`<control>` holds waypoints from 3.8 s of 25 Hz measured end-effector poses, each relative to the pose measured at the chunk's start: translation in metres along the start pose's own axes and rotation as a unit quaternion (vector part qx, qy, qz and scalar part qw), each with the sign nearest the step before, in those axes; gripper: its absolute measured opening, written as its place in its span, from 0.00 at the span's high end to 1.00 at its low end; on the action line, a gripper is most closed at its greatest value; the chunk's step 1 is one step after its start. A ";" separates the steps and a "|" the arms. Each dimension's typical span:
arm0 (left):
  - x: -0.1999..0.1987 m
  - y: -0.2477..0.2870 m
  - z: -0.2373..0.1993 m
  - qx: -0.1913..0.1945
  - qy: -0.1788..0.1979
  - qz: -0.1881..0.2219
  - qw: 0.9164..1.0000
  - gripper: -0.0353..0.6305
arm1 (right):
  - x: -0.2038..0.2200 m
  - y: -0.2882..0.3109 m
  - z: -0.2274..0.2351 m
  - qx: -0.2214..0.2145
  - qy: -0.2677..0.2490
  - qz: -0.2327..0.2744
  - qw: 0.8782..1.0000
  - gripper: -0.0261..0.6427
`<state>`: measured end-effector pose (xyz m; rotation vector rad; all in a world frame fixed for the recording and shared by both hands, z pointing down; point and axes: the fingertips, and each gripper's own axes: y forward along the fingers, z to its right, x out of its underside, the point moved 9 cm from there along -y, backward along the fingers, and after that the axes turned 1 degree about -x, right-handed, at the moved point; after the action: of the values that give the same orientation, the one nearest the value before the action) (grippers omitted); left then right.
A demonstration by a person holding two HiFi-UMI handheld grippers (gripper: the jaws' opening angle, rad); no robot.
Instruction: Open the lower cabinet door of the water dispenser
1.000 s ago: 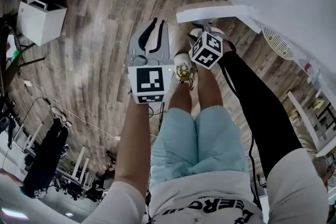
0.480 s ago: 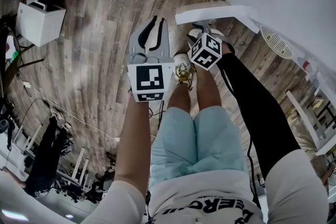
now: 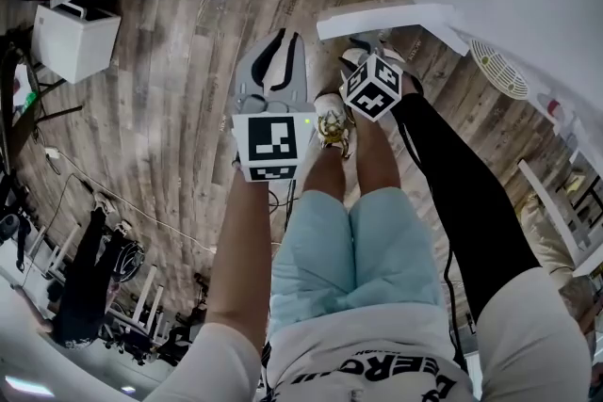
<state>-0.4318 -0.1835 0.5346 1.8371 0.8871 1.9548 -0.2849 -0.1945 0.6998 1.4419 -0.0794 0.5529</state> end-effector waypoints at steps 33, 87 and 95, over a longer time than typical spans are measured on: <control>-0.050 -0.096 0.089 0.072 0.073 0.035 0.994 0.86 | 0.064 -0.162 -0.064 0.137 0.180 0.105 0.968 0.71; -0.209 -0.346 0.313 0.129 0.141 0.206 0.960 0.86 | 0.221 -0.609 -0.218 0.407 0.243 0.370 0.799 0.71; -0.232 -0.365 0.319 0.150 0.141 0.248 0.947 0.86 | 0.209 -0.642 -0.230 0.432 0.208 0.396 0.783 0.71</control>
<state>-0.1579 0.0217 0.1201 2.1474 0.9084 2.5603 0.0943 0.0716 0.1571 2.1201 -0.0830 1.7718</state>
